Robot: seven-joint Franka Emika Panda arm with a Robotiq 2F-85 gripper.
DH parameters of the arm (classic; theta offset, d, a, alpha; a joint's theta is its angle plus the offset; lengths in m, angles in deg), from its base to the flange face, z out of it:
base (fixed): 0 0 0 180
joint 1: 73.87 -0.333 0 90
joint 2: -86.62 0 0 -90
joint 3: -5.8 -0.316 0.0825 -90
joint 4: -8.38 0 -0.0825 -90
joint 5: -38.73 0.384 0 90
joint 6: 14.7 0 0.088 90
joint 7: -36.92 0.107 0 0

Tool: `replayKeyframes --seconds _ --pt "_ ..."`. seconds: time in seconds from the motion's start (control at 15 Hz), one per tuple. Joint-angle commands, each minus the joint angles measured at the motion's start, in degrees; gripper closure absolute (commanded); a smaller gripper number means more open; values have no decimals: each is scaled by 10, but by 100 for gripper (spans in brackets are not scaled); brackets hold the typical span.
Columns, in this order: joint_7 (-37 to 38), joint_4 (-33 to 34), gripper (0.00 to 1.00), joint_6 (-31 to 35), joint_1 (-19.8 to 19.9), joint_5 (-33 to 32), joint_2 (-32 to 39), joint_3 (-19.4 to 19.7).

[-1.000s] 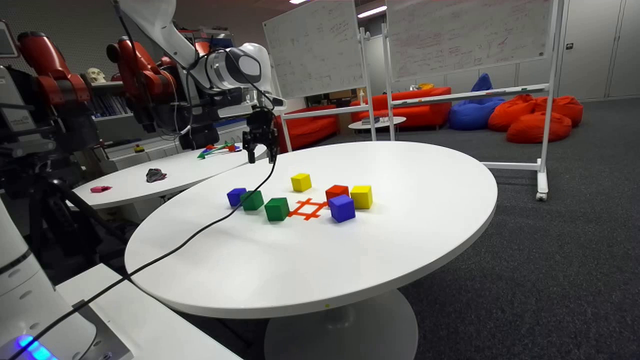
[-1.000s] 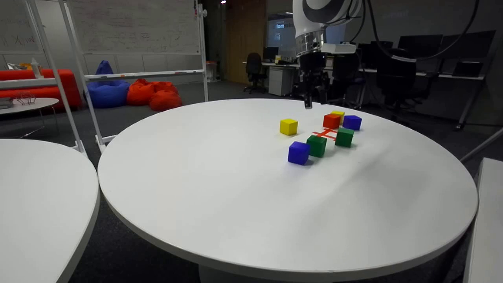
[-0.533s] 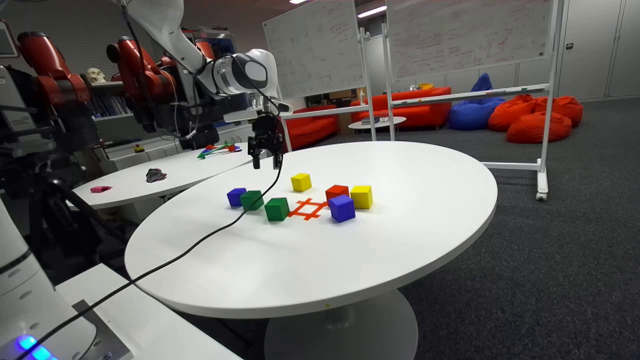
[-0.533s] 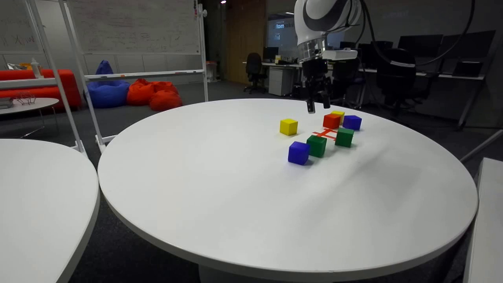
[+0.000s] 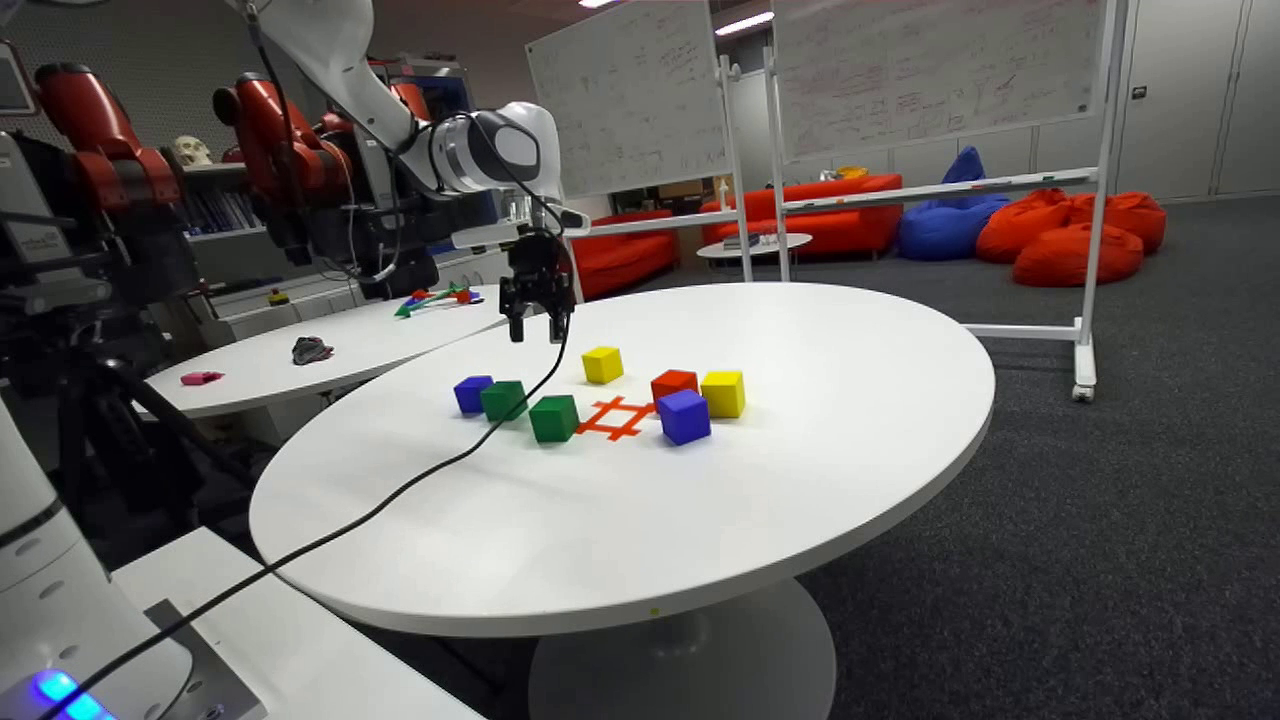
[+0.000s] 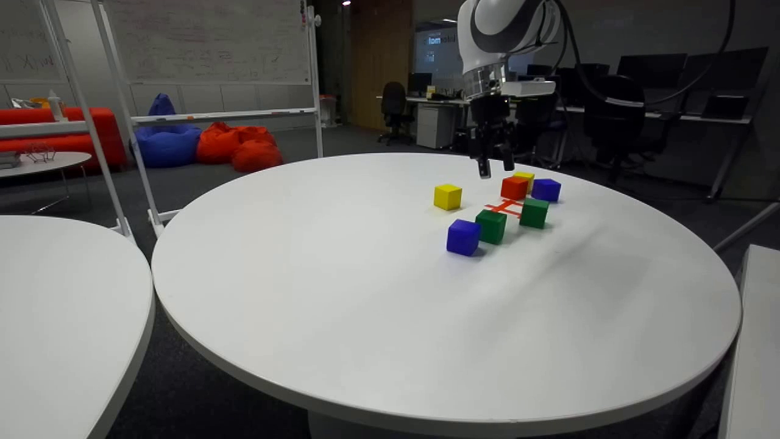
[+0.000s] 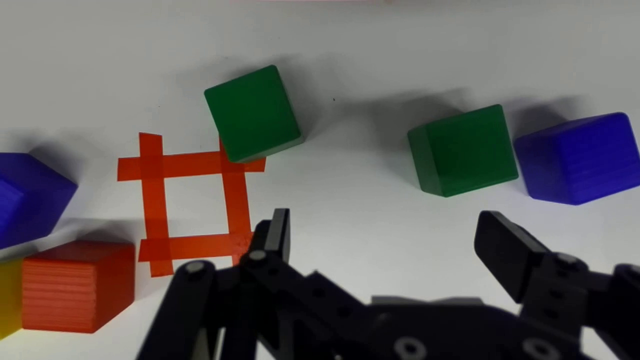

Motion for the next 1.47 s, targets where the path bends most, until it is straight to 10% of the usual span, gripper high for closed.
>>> replayKeyframes --seconds 0.0,1.4 --pt "-11 16 0 -18 18 16 6 3" --pt "-55 10 0 -12 88 78 0 25"
